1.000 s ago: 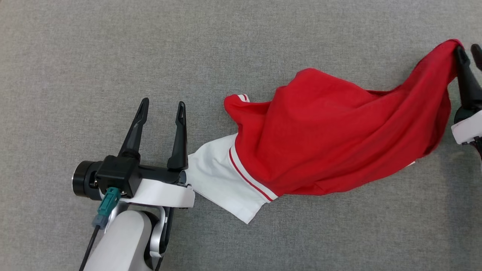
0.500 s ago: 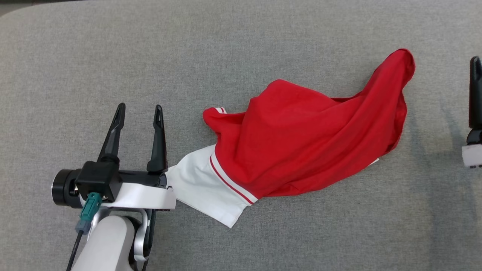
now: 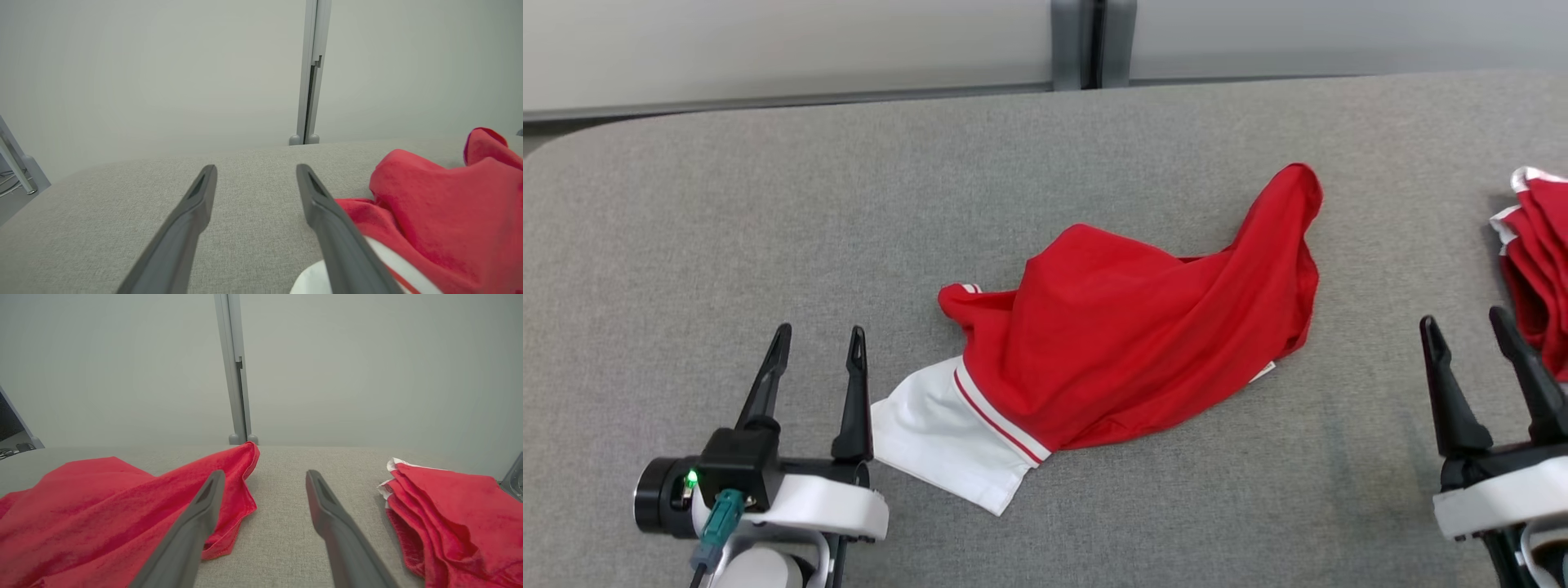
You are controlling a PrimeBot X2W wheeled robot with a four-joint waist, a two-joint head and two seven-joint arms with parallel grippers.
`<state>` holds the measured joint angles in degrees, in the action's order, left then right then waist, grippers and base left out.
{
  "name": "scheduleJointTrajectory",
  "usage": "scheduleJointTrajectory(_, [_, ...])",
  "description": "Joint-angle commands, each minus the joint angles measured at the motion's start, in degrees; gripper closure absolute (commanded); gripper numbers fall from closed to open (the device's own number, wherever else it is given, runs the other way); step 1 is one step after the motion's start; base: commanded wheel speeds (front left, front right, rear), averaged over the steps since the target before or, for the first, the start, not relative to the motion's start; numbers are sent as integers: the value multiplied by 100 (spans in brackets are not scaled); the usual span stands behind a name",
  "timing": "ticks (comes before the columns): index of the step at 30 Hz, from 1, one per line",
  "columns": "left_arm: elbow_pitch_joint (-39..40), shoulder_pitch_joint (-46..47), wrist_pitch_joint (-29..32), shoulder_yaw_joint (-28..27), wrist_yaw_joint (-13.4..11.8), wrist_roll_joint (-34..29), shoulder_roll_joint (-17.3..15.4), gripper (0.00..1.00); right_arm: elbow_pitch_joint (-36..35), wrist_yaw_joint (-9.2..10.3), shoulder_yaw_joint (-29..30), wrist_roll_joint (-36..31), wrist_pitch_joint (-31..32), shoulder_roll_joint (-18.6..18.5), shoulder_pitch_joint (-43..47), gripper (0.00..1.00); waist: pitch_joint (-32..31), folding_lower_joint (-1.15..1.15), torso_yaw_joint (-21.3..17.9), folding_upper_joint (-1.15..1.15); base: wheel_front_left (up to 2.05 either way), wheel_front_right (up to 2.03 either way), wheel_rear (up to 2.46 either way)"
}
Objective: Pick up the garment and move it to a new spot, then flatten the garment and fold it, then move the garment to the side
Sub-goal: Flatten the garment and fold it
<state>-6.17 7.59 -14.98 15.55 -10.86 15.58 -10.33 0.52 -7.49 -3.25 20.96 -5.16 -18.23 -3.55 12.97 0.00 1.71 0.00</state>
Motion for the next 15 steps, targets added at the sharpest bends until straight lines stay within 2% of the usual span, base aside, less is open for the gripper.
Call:
scheduleJointTrajectory(1, [2, -122, 8, -30, -26, 37, -64, 0, -94, 0, 39, -51, 64, 68, 149, 0, -166, 0, -79, 0, 0, 0, 0])
scheduleJointTrajectory(15, [109, -387, 172, 10, -69, 154, -131, 0, -394, 0, 139, -144, 313, 220, 438, 0, -391, 0, -39, 0, 0, 0, 0])
